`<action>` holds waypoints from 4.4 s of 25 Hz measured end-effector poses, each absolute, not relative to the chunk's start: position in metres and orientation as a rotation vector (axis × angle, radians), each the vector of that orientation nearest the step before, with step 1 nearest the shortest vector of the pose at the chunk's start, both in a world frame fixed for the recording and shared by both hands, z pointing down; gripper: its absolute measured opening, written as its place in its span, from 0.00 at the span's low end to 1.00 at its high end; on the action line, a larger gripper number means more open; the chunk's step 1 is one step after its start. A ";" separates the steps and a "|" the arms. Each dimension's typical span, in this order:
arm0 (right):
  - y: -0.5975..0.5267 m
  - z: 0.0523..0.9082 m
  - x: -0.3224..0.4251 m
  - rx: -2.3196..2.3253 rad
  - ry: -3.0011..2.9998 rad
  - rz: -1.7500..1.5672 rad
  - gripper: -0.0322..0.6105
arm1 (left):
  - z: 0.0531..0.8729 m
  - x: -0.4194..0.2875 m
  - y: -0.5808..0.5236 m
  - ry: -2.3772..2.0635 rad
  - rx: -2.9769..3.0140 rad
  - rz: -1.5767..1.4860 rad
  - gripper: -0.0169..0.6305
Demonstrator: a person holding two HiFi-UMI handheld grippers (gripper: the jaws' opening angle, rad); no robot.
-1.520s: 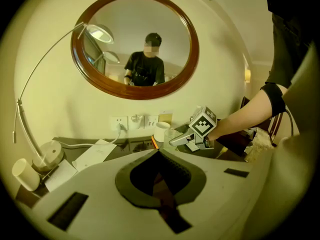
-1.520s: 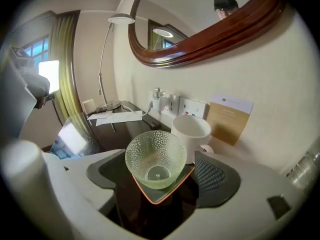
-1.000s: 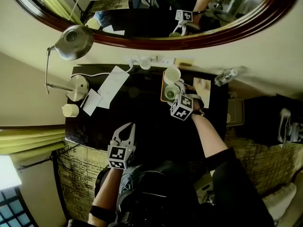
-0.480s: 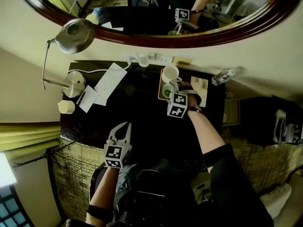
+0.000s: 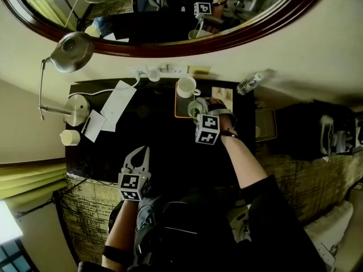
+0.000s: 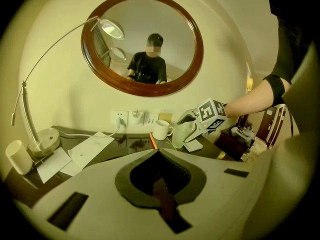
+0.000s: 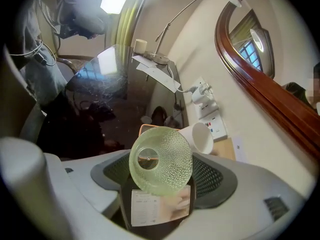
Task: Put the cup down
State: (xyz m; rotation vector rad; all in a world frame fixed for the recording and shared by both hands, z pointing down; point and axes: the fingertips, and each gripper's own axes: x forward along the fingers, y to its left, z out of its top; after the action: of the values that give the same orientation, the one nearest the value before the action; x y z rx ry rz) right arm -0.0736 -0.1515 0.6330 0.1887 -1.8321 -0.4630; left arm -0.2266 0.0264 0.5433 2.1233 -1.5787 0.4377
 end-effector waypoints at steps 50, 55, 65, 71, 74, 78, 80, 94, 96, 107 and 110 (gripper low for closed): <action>-0.034 0.636 0.114 0.570 -1.848 -0.032 0.65 | 0.524 -0.150 0.013 -1.371 2.348 0.507 0.03; -0.030 0.594 0.109 0.727 -1.973 0.108 0.64 | 0.515 -0.151 0.011 -1.366 2.370 0.484 0.03; -0.013 0.536 0.119 1.062 -2.108 0.296 0.17 | 0.512 -0.155 0.011 -1.376 2.395 0.471 0.03; -0.003 0.522 0.126 1.261 -2.197 0.476 0.06 | 0.512 -0.154 0.011 -1.372 2.376 0.427 0.03; 0.002 0.523 0.125 1.297 -2.226 0.517 0.06 | 0.514 -0.155 0.014 -1.368 2.364 0.433 0.03; 0.005 0.524 0.124 1.297 -2.238 0.520 0.06 | 0.515 -0.155 0.017 -1.363 2.337 0.431 0.03; 0.006 0.522 0.120 1.289 -2.243 0.527 0.06 | 0.513 -0.151 0.020 -1.346 2.358 0.443 0.03; 0.008 0.527 0.125 1.237 -2.253 0.520 0.06 | 0.527 -0.143 0.009 -1.328 2.341 0.531 0.03; 0.008 0.531 0.126 1.227 -2.250 0.510 0.06 | 0.522 -0.136 0.001 -1.305 2.373 0.575 0.03; 0.005 0.525 0.112 1.183 -2.274 0.528 0.06 | 0.517 -0.102 -0.072 -1.091 2.527 0.828 0.31; 0.000 0.525 0.104 1.157 -2.294 0.529 0.06 | 0.518 -0.096 -0.098 -1.070 2.514 0.905 0.41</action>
State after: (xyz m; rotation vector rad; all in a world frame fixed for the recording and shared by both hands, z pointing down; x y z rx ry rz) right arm 0.1042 0.0000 0.5247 1.1573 -2.2942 0.5286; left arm -0.0962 -0.0977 0.5176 2.5143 -1.0698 0.9048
